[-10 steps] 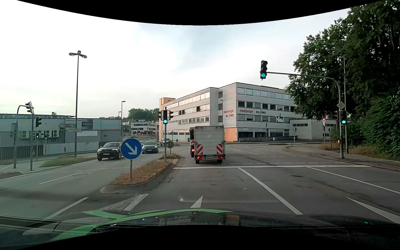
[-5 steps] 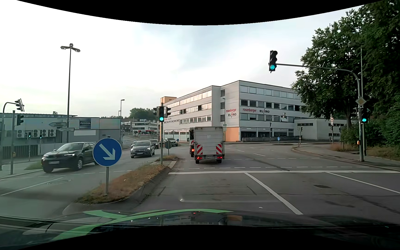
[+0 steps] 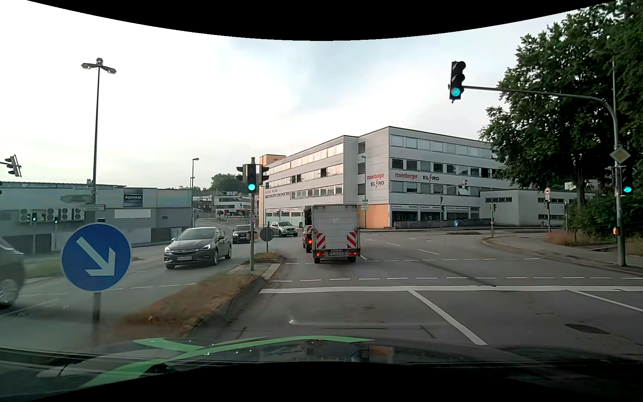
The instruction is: Follow the waypoints while adhering to traffic rules and regulations
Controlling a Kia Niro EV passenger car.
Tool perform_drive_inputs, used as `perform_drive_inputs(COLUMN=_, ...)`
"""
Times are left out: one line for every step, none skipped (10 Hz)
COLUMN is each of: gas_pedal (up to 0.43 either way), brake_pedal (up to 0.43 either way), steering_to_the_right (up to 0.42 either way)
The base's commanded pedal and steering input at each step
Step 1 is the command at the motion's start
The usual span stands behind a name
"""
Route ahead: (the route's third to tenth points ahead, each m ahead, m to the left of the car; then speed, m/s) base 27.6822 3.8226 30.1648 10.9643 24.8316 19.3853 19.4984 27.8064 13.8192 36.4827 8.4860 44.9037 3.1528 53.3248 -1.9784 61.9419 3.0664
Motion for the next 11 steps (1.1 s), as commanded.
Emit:
perform_drive_inputs(gas_pedal=0.039, brake_pedal=0.000, steering_to_the_right=-0.029)
perform_drive_inputs(gas_pedal=0.039, brake_pedal=0.000, steering_to_the_right=-0.028)
perform_drive_inputs(gas_pedal=0.028, brake_pedal=0.000, steering_to_the_right=-0.029)
perform_drive_inputs(gas_pedal=0.028, brake_pedal=0.000, steering_to_the_right=-0.029)
perform_drive_inputs(gas_pedal=0.008, brake_pedal=0.000, steering_to_the_right=-0.030)
perform_drive_inputs(gas_pedal=0.000, brake_pedal=0.000, steering_to_the_right=-0.030)
perform_drive_inputs(gas_pedal=0.000, brake_pedal=0.000, steering_to_the_right=-0.029)
perform_drive_inputs(gas_pedal=0.000, brake_pedal=0.000, steering_to_the_right=-0.027)
perform_drive_inputs(gas_pedal=0.000, brake_pedal=0.000, steering_to_the_right=-0.024)
perform_drive_inputs(gas_pedal=0.000, brake_pedal=0.000, steering_to_the_right=-0.024)
perform_drive_inputs(gas_pedal=0.008, brake_pedal=0.000, steering_to_the_right=-0.022)
